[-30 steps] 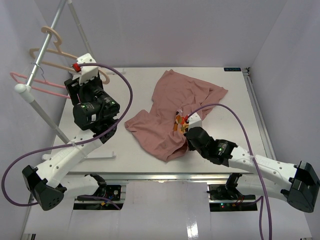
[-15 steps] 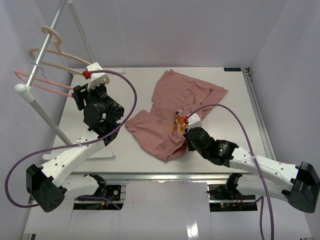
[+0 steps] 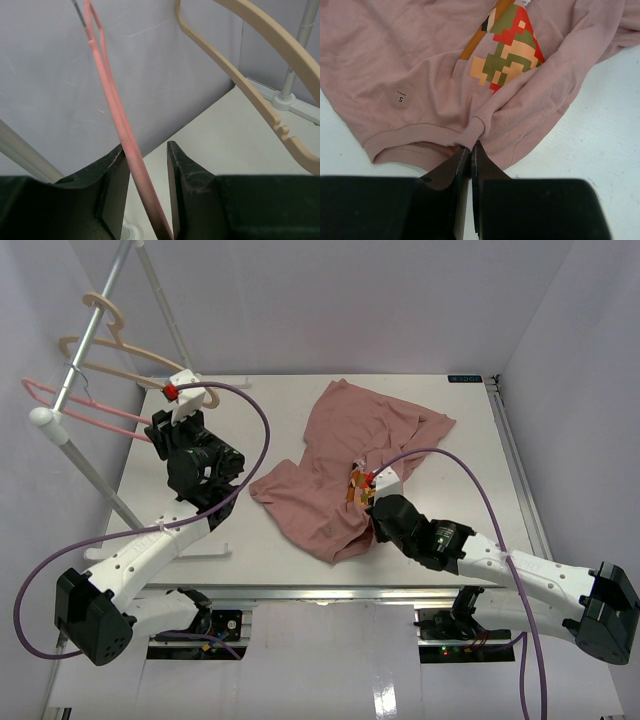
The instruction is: Place the t-shirt on the hanger
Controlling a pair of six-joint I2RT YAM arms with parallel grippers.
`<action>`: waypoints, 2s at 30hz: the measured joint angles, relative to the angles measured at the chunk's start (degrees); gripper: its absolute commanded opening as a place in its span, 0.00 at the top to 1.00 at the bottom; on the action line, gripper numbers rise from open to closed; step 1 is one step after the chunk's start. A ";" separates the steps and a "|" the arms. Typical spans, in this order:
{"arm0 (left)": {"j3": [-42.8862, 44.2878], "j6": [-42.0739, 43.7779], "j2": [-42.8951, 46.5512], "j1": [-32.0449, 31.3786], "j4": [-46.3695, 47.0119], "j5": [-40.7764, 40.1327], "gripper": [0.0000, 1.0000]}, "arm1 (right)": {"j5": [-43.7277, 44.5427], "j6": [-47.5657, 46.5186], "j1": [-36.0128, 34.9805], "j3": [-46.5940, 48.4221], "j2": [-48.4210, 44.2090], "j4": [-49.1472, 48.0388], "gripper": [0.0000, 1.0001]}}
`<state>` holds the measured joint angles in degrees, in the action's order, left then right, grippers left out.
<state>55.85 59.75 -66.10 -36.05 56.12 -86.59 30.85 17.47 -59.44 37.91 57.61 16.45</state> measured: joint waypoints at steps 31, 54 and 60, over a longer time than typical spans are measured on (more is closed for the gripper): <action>11.76 -5.50 1.53 0.68 -15.96 -0.68 1.00 | 0.04 -0.40 -0.79 0.00 2.87 0.00 0.92; 13.36 -3.01 -3.65 -4.45 -16.83 -0.85 1.00 | 0.35 -1.18 -1.18 0.00 4.38 0.04 0.92; 13.91 -0.66 -3.33 -7.88 -15.83 -1.00 1.00 | 0.54 -1.19 -1.40 0.02 4.58 0.03 0.92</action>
<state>69.76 59.09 -69.43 -43.93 40.29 -87.59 31.39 16.28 -60.84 37.93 62.19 16.48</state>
